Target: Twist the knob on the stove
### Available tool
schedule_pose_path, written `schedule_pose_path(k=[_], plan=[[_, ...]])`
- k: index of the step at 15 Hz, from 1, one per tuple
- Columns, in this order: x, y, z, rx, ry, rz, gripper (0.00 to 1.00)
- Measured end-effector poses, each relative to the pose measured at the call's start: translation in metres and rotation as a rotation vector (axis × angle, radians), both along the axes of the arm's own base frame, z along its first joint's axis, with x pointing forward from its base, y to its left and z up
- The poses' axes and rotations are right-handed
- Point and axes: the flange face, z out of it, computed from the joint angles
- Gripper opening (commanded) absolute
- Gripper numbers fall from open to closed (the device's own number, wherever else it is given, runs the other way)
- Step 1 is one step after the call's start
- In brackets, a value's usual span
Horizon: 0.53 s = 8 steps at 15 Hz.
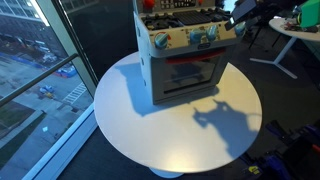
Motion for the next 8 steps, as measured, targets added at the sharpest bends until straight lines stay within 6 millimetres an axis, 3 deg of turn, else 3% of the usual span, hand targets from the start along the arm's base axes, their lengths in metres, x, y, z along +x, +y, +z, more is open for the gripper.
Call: schedule_pose_path(k=[8], plan=[[0.0040,0.0097,-0.0044,0.004,-0.033,0.023,1.00]])
